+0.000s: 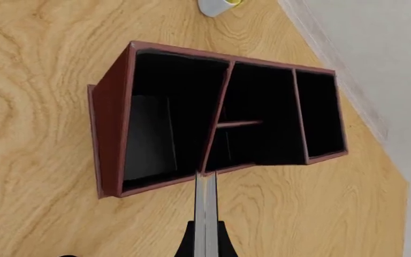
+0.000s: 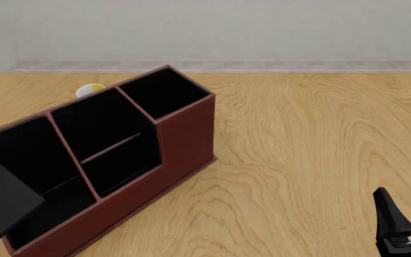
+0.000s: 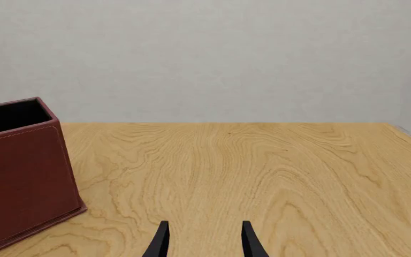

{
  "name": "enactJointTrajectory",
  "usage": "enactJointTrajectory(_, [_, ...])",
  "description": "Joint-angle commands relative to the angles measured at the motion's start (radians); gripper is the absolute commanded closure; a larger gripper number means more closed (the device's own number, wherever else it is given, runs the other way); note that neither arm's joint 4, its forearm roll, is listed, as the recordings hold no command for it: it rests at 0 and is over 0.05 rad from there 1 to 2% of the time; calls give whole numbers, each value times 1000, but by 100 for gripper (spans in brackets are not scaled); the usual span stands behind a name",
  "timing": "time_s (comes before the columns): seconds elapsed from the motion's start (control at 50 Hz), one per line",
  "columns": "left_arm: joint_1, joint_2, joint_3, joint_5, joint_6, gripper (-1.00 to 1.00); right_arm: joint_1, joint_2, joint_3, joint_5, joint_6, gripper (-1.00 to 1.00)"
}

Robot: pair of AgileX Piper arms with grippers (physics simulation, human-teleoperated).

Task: Pick up the book and place it in the left compartment of the caddy.

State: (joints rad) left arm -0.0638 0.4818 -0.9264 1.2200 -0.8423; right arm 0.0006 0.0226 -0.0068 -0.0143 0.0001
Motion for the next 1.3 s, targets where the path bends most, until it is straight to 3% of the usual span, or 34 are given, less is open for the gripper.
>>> enactJointTrajectory(0.02, [11,27,-25,-1,31,100,0,-7,1,6,0,-100])
enactJointTrajectory(0.2, [6,44,-17,-7,39,100,0,-7,1,6,0,-100])
enactJointTrajectory(0.26, [7,34,55,-67,42,100,0,-7,1,6,0,-100])
enactJointTrajectory(0.3, [9,63,18,-53,41,100,0,-7,1,6,0,-100])
enactJointTrajectory(0.36, [13,55,73,-99,48,100,0,-7,1,5,0,-100])
enactJointTrajectory(0.6, [24,108,108,-179,61,100,0,-7,1,6,0,-100])
enactJointTrajectory(1.3, [102,232,145,-321,129,100,0,-8,1,6,0,-100])
